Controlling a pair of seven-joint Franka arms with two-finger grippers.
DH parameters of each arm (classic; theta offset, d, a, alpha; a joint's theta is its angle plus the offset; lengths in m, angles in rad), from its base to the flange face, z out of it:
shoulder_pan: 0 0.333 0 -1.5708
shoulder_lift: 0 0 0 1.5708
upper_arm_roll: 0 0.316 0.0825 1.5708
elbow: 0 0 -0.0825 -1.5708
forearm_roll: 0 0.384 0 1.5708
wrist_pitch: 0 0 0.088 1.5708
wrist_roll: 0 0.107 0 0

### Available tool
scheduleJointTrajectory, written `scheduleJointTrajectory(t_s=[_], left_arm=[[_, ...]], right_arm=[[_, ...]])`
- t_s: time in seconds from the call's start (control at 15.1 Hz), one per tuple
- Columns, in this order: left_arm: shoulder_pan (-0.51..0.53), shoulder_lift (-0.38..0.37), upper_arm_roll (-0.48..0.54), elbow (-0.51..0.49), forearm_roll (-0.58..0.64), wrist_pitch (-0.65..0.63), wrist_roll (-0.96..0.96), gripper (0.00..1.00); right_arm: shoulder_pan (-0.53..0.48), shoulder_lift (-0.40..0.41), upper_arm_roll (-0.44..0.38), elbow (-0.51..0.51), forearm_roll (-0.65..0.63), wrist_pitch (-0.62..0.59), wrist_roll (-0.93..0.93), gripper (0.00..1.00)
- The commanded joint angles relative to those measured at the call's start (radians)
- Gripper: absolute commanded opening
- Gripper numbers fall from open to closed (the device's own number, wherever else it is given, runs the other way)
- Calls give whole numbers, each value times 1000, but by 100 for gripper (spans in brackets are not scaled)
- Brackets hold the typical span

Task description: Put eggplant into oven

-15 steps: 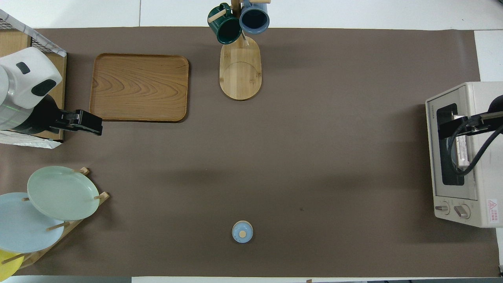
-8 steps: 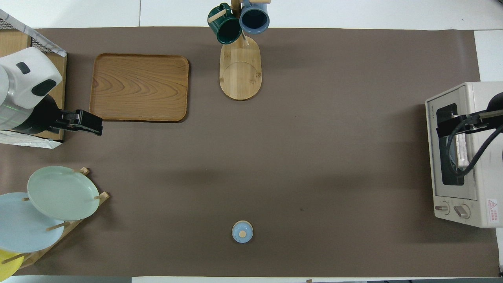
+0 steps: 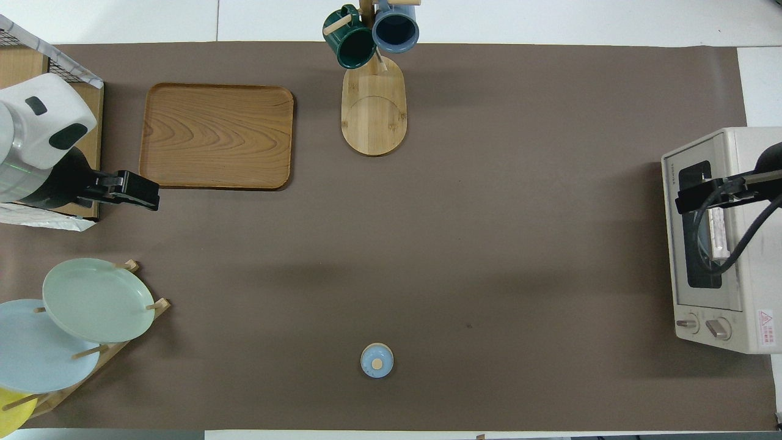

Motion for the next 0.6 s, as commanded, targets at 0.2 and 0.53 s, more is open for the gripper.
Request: scheduleJointTrajectory(t_s=[0.2,0.53], left_arm=[[3,-13,1,1,12,-16,9,100],[3,-13,1,1,12,-16,9,100]], right_arm=[[-1,4,1,10,56,-2,15,100],[-1,4,1,10,56,-1,15,100]])
